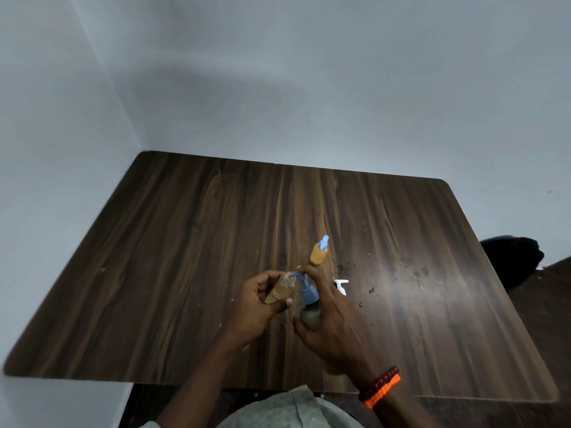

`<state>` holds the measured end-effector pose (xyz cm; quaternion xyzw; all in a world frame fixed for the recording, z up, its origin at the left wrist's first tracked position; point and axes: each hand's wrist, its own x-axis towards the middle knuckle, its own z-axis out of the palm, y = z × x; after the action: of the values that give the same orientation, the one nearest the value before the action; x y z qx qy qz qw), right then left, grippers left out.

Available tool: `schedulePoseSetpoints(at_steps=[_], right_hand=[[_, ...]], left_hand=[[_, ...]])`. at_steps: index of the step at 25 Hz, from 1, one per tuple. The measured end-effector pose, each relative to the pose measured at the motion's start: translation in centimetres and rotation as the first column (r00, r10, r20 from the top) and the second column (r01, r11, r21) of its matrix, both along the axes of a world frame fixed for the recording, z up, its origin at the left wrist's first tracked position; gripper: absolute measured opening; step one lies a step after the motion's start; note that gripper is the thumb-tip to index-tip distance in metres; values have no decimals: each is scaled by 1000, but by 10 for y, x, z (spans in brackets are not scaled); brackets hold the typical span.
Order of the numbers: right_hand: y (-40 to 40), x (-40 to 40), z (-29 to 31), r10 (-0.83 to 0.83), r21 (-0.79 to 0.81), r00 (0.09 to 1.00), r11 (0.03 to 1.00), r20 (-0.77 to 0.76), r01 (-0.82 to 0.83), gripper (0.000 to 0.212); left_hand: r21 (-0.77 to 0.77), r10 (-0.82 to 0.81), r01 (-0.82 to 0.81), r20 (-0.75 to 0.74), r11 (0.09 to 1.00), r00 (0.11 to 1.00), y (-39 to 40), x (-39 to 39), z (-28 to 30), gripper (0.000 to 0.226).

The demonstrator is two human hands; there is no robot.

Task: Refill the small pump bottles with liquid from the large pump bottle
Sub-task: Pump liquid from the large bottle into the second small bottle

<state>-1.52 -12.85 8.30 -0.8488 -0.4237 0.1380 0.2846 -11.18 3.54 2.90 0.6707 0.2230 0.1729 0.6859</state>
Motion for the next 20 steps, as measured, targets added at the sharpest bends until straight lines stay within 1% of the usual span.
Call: schedulePoseSetpoints(at_steps=[2,6,7,10,12,17,18,20], right_hand=[[0,-2,0,6,3,1000,1000,7,-6,78],[-1,-3,1,-8,11,1000,1000,-12,8,64],[-2,-2,2,-8,13,1000,1000,-17,9,63],[-1,-1,3,1,-5,1000,1000,-8,-1,76],[-1,-3,3,14,-9,1000,1000,-16,-14,79],[-3,-6,2,-7,14,1000,1000,-3,7,65],[-4,-5,2,-11,16,1000,1000,-9,11,64],[-4,-3,3,-15,10,1000,1000,-27,15,70]], left_hand=[[4,5,-5,-2,1000,1000,1,-1,1,42],[-4,-18,18,-1,1000,1000,-2,-1,-2,42],[-13,-17,17,-2,1000,1000,-3,-1,-2,42],[-13,-8,8,-14,1000,1000,-2,0,-3,40],[-12,1,-1,-18,1000,1000,-1,-1,-2,40],[-18,-20,20,-23,1000,1000,-3,-2,-2,39],[-19,-25,25,-19,1000,999,-4,-2,-2,39],[-22,-27,27,-3,999,1000,-5,-2,0,39]])
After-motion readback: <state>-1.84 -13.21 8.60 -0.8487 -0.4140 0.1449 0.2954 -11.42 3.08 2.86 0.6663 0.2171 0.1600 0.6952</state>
